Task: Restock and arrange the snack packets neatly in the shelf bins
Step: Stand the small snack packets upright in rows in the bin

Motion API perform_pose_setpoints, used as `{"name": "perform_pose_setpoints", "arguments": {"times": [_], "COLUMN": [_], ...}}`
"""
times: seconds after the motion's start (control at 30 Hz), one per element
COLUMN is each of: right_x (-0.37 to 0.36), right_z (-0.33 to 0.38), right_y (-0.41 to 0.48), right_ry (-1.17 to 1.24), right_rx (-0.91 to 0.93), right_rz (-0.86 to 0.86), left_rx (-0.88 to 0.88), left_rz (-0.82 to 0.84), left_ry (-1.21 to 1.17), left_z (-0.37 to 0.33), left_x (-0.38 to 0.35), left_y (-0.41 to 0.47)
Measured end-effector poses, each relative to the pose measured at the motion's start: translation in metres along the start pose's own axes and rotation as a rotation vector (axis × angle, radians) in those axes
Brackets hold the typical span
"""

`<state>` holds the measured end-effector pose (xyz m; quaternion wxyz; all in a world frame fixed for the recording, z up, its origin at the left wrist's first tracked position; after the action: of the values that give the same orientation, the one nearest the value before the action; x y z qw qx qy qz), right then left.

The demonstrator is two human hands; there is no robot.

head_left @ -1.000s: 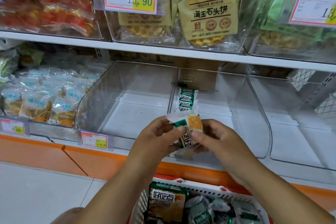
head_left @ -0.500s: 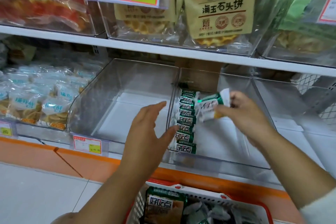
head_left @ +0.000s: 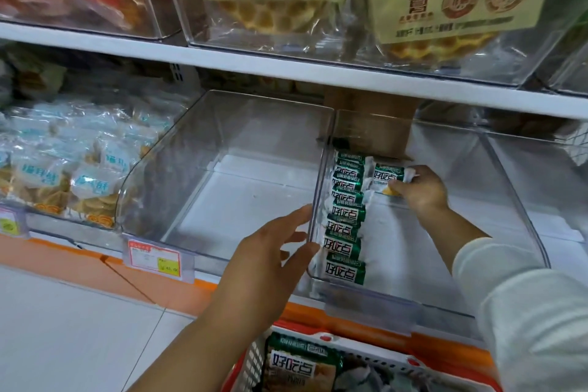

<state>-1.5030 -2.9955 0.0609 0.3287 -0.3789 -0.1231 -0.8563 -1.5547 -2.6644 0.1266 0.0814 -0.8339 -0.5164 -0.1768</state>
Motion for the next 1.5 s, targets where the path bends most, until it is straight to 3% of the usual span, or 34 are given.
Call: {"name": "perform_pose_setpoints", "arguments": {"times": [0.37, 0.43, 0.53, 0.63, 0.73, 0.8, 0.93, 1.03, 1.17, 1.27, 1.4, 1.5], "right_x": [0.009, 0.035, 0.089, 0.135, 0.137, 0.110, 0.050, 0.035, 0.027, 0.023, 0.025, 0.025], "right_z": [0.011, 0.026, 0.048, 0.032, -0.027, -0.084, -0.198, -0.246, -0.258, -0.253, -0.243, -0.232], "right_y": [-0.011, -0.038, -0.120, -0.211, -0.267, -0.284, -0.308, -0.314, -0.316, -0.321, -0.322, -0.323], "right_ry": [0.039, 0.083, 0.303, 0.491, 0.468, 0.334, 0.014, -0.224, -0.265, -0.313, -0.176, -0.019], "right_rx": [-0.059, 0.062, 0.299, 0.391, 0.260, 0.134, -0.048, -0.113, -0.306, -0.349, -0.456, -0.501], "right_rz": [0.011, -0.022, -0.067, -0.074, -0.030, 0.097, 0.377, 0.304, 0.344, 0.359, 0.349, 0.440], "left_rx": [-0.039, -0.103, -0.354, -0.448, -0.331, -0.181, 0.078, 0.198, 0.230, 0.228, 0.262, 0.264], "left_rz": [-0.053, -0.140, -0.248, -0.102, 0.204, 0.384, 0.572, 0.598, 0.597, 0.631, 0.627, 0.569], "left_ry": [0.015, 0.113, 0.302, 0.244, 0.261, 0.323, 0.466, 0.439, 0.439, 0.441, 0.406, 0.392], "left_z": [0.001, -0.004, -0.031, -0.036, -0.005, 0.028, 0.096, 0.129, 0.153, 0.159, 0.165, 0.170], "left_x": [0.000, -0.001, -0.009, -0.035, -0.078, -0.107, -0.147, -0.163, -0.184, -0.198, -0.207, -0.209], "left_y": [0.002, -0.002, -0.023, -0.053, -0.085, -0.103, -0.130, -0.144, -0.143, -0.135, -0.129, -0.125]}}
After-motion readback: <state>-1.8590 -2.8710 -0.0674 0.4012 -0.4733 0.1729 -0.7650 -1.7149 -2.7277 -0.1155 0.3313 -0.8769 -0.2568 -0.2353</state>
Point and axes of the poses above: each hand's wrist, its own y-axis towards the middle knuckle, its own x-axis out of the back of the hand, z = x × y, the point moved 4 cm from there along y, towards the middle knuckle, and after that the axes turned 9 degrees about -y, right-handed, at the moved point
